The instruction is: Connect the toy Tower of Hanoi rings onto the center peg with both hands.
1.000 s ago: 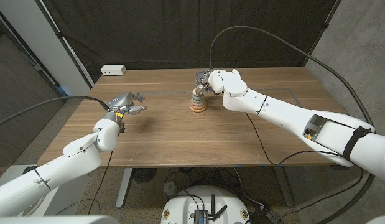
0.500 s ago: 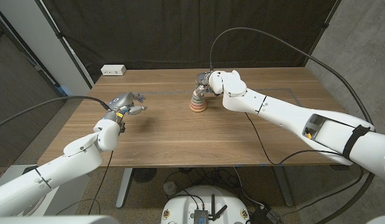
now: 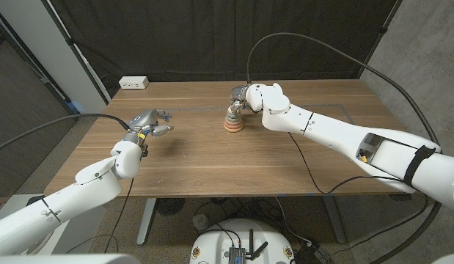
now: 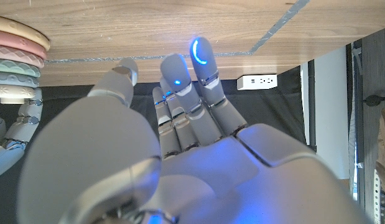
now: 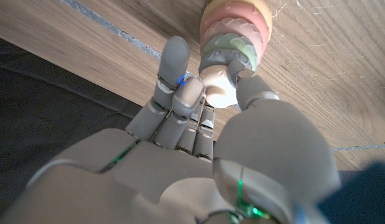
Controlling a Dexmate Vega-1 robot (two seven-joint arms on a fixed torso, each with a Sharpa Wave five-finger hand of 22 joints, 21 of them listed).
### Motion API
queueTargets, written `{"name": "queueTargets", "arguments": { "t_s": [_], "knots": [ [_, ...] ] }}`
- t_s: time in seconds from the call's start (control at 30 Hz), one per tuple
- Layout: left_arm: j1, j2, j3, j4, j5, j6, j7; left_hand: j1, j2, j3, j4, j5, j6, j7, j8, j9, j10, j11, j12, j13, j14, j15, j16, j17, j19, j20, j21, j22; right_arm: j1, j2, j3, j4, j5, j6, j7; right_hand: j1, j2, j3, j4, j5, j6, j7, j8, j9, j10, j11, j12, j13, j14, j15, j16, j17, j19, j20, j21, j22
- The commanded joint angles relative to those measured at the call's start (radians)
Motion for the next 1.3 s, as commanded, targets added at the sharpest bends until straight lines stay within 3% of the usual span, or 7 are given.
{"name": "queueTargets", "arguments": {
  "t_s": [0.03, 0.23, 0.47, 0.7, 0.93, 1.3],
  "knots": [
    [0.006, 0.003, -0.005, -0.006, -0.002, -0.003, 0.006, 0.0, -0.007, 0.006, 0.002, -0.004, 0.002, 0.007, -0.003, 0.006, 0.01, -0.004, -0.001, 0.001, 0.007, 0.0, 0.007, 0.003, 0.008, -0.108, 0.007, 0.002, -0.001, -0.02, -0.008, -0.018, 0.006, -0.003, 0.008, -0.027, -0.014, 0.005, 0.017, 0.006, 0.004, -0.025, -0.007, 0.006, 0.035, -0.046, -0.003, 0.001, -0.007, -0.001, 0.003, 0.006, -0.004, -0.003, -0.002, 0.004],
    [0.007, 0.003, -0.005, -0.006, -0.001, -0.008, 0.007, -0.001, -0.008, 0.006, 0.002, -0.004, 0.002, 0.005, -0.003, 0.006, 0.009, -0.006, 0.0, 0.003, 0.009, 0.0, 0.009, 0.004, 0.008, -0.108, 0.007, 0.002, 0.003, -0.028, -0.015, -0.027, -0.007, -0.003, 0.018, -0.052, -0.042, -0.007, 0.019, 0.006, -0.029, -0.034, -0.017, 0.012, -0.002, -0.05, -0.01, -0.001, -0.007, -0.001, 0.008, 0.012, -0.006, -0.004, 0.0, 0.006],
    [0.012, 0.005, -0.01, -0.008, -0.003, -0.005, 0.008, -0.003, -0.01, 0.005, 0.002, -0.005, 0.002, 0.004, -0.003, 0.006, 0.014, -0.005, 0.001, 0.002, 0.007, 0.0, 0.007, 0.002, 0.009, -0.108, 0.007, 0.001, 0.003, -0.031, -0.018, -0.031, -0.02, 0.003, 0.022, -0.074, -0.067, -0.015, 0.019, 0.006, -0.094, -0.03, -0.046, 0.011, -0.054, -0.045, -0.014, -0.008, -0.022, -0.001, 0.002, 0.008, -0.019, -0.004, -0.008, 0.003],
    [0.018, 0.006, -0.015, -0.008, -0.004, -0.006, 0.012, -0.004, -0.01, 0.005, 0.001, -0.005, 0.003, 0.002, -0.003, 0.006, 0.011, -0.007, 0.001, 0.005, 0.01, 0.0, 0.009, 0.002, 0.009, -0.108, 0.006, 0.001, 0.002, -0.029, -0.017, -0.032, -0.03, 0.012, 0.025, -0.09, -0.089, -0.023, 0.018, -0.001, -0.143, -0.014, -0.066, 0.008, -0.111, -0.03, -0.018, -0.016, -0.04, -0.001, -0.011, 0.002, -0.028, -0.004, -0.014, 0.002],
    [0.024, 0.007, -0.02, -0.009, -0.006, -0.007, 0.014, -0.004, -0.01, 0.006, 0.001, -0.005, 0.004, 0.0, -0.002, 0.006, 0.011, -0.009, 0.001, 0.007, 0.004, -0.001, 0.003, -0.003, 0.009, -0.108, 0.006, 0.002, 0.001, -0.027, -0.016, -0.035, -0.041, 0.014, 0.032, -0.1, -0.099, -0.027, 0.019, -0.009, -0.185, -0.004, -0.08, 0.005, -0.146, -0.018, -0.015, -0.023, -0.047, -0.001, -0.019, 0.0, -0.033, -0.004, -0.018, 0.002],
    [0.027, 0.005, -0.025, -0.009, -0.006, -0.015, 0.02, -0.005, -0.01, 0.007, 0.001, -0.005, 0.002, -0.003, -0.003, 0.006, 0.013, -0.008, 0.003, 0.012, 0.008, 0.0, 0.008, 0.002, 0.009, -0.108, 0.006, 0.002, -0.014, -0.031, -0.01, -0.055, -0.066, 0.002, 0.026, -0.105, -0.106, -0.029, 0.019, -0.021, -0.263, -0.019, -0.096, -0.001, -0.175, -0.007, -0.011, -0.035, -0.05, -0.001, -0.026, 0.002, -0.041, -0.004, -0.025, 0.001]
  ]
}}
